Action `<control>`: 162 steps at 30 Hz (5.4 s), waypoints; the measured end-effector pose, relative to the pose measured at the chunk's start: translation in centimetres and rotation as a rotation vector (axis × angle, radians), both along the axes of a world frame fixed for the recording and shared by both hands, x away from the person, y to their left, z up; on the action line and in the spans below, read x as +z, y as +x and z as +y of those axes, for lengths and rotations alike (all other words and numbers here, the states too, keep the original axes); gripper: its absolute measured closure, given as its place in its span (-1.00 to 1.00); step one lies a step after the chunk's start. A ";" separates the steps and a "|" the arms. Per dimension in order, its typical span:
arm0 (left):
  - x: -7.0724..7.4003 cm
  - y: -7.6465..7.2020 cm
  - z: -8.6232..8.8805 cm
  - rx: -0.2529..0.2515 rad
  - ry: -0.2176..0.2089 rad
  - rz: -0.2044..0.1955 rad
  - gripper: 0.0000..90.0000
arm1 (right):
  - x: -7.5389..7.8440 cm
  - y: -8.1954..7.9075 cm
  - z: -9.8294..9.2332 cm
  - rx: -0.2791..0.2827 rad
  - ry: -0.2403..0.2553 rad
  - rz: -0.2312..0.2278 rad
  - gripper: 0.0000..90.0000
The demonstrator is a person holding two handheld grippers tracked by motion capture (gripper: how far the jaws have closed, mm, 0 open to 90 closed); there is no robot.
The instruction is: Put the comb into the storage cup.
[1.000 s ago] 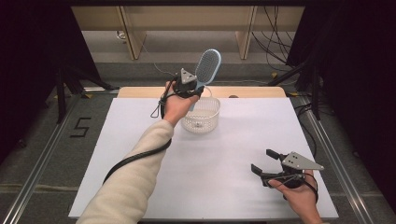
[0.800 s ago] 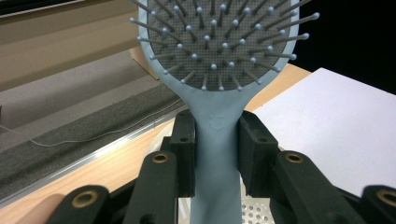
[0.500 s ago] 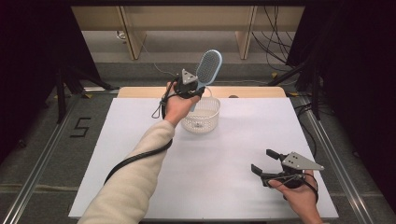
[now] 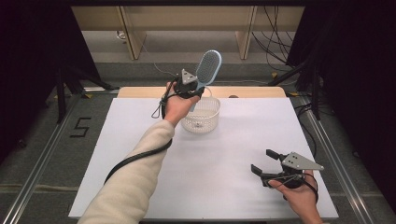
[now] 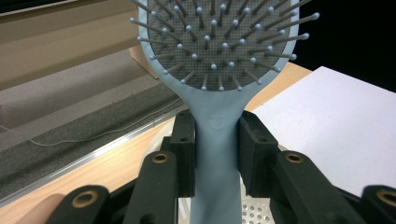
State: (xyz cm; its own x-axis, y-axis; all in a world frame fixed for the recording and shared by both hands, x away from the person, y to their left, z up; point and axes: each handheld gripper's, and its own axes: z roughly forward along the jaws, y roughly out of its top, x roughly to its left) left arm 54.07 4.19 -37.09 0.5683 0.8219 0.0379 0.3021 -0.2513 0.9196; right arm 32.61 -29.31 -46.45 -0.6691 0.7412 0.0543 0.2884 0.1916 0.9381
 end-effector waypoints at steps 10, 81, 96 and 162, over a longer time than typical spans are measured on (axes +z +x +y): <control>-0.2 0.1 0.0 -0.002 0.004 0.000 0.56 | 0.0 0.0 0.0 0.000 0.003 0.003 -0.66; -3.1 -0.1 -0.6 -0.026 0.052 0.020 0.55 | 0.0 0.0 0.0 0.004 -0.001 0.010 -0.66; -3.5 0.0 -0.6 -0.029 0.063 0.032 0.55 | 0.0 0.0 0.0 0.006 -0.001 0.011 -0.66; -2.3 -2.2 2.1 -0.112 0.002 0.123 -0.78 | 0.0 0.0 0.1 0.003 -0.003 0.012 -0.66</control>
State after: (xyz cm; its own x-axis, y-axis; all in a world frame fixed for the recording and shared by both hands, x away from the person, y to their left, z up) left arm 51.88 6.30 -39.40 0.6570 0.7530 -0.0361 0.3827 -0.2918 0.8766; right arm 32.57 -29.25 -46.50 -0.6703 0.7396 0.0600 0.2987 0.1948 0.9343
